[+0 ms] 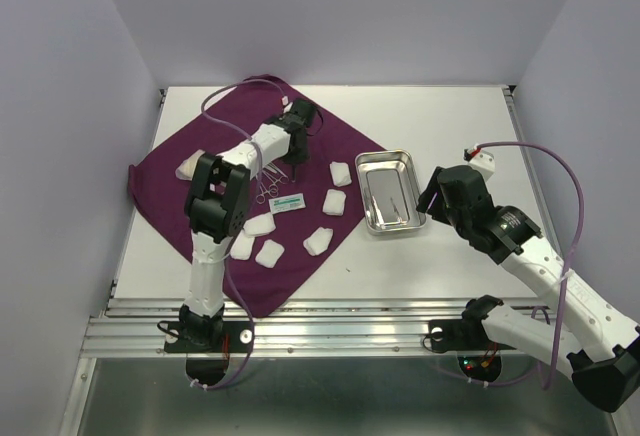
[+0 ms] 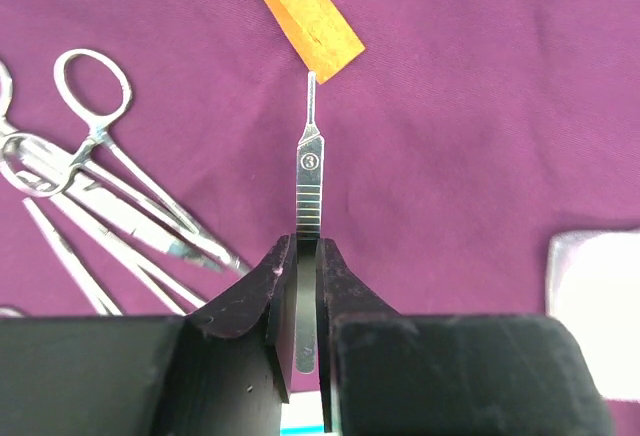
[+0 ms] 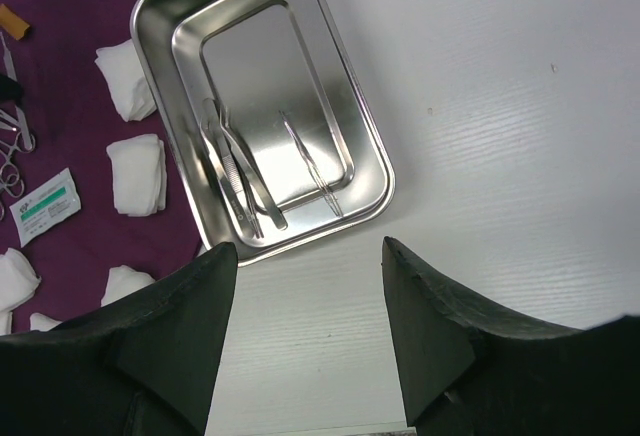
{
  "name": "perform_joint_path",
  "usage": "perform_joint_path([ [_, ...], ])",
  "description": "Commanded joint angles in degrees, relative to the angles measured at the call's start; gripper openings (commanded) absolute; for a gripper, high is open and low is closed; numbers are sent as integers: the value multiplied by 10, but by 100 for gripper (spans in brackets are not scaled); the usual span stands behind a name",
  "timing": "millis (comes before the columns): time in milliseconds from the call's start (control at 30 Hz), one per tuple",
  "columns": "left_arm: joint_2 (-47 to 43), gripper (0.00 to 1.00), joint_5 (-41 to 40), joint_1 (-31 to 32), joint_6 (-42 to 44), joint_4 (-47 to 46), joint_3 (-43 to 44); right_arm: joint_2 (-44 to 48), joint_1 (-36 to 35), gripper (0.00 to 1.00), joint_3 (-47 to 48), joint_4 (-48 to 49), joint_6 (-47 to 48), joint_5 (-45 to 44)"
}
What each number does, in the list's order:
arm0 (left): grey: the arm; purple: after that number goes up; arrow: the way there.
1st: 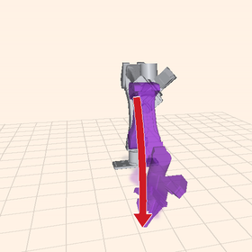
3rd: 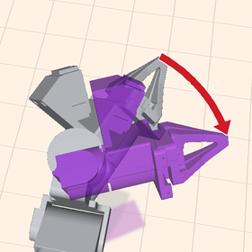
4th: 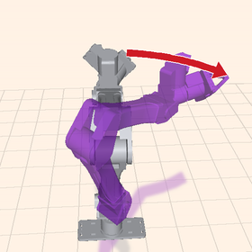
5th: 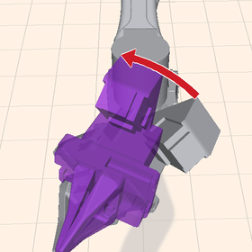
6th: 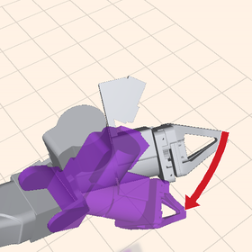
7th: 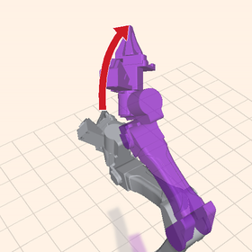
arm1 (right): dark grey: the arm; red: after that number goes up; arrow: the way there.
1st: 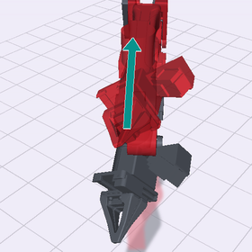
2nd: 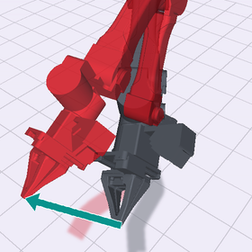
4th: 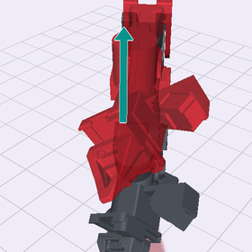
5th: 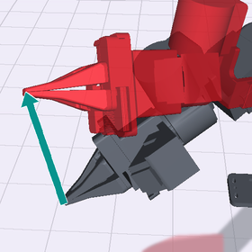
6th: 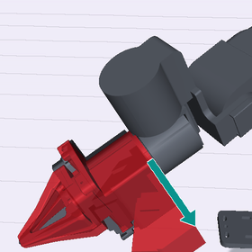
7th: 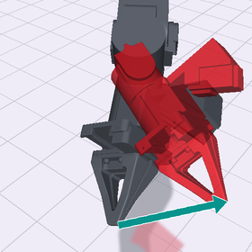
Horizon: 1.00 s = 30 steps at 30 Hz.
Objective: Prepare the surgical pack
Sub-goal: Pick up the medical item from the surgical kit, then place the medical item in the container.
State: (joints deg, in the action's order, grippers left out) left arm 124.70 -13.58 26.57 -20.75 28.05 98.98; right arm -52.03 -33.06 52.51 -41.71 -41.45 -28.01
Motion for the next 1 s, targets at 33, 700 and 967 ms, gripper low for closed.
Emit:
perform_joint_path([
  [33,-82,4,-6,10,-8,7,-12,8,-3,65,8,11,-3,-3],
  [700,-120,0,58,202,-156,-49,6,28,-3,65,3,3,-10,-13],
  [967,-75,0,85,234,-197,-71,36,43,-3,65,2,-13,-12,-21],
])
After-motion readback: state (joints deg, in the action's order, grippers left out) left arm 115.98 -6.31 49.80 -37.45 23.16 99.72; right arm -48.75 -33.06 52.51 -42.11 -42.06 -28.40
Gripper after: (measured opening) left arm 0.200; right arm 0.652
